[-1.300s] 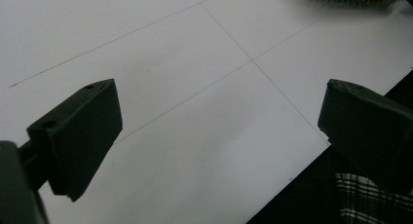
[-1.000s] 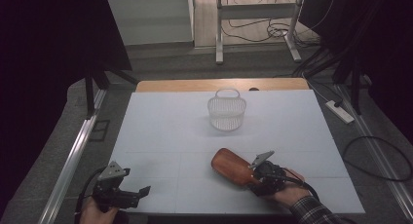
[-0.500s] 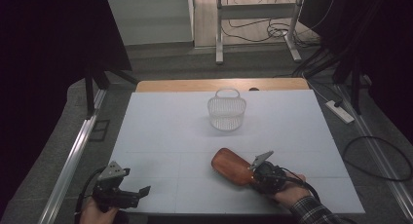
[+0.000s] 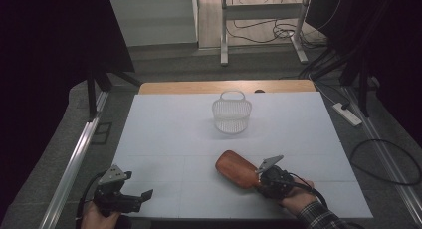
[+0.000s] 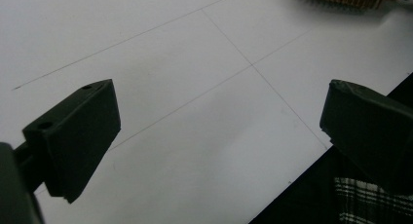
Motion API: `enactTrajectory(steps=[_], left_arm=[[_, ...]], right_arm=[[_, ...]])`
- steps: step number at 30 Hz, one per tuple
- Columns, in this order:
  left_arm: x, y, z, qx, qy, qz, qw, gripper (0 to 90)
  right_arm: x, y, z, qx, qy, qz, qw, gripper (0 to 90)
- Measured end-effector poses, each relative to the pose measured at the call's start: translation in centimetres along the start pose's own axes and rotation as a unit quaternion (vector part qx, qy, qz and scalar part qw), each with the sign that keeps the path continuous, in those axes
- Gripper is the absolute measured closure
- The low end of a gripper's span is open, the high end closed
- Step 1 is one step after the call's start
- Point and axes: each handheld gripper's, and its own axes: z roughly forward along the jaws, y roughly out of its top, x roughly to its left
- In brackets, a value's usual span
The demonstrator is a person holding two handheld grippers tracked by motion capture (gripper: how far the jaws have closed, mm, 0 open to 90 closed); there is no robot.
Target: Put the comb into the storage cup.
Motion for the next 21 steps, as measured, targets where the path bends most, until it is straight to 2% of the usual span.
enactTrajectory(steps=[11,14,19,21], left_arm=[[-0.1,0.1,-0.1,-0.007,-0.003,0.002,1.0000,0.4],[0.0,0.3,0.1,-0.015,-0.016,-0.005,0.9997,0.4],[-0.2,0.8,0.4,-0.023,-0.029,-0.001,0.9993,0.7],[-0.2,1.1,0.4,-0.026,-0.035,0.001,0.9991,0.5]], right_arm=[[-0.2,-0.1,-1.1,-0.033,0.004,0.018,0.9993,72.5],[-0.3,0.0,-1.5,-0.045,0.005,0.021,0.9988,72.5],[-0.4,0.0,-2.0,-0.059,0.004,0.025,0.9980,72.5],[-0.5,0.1,-2.1,-0.065,0.012,0.031,0.9974,72.5]])
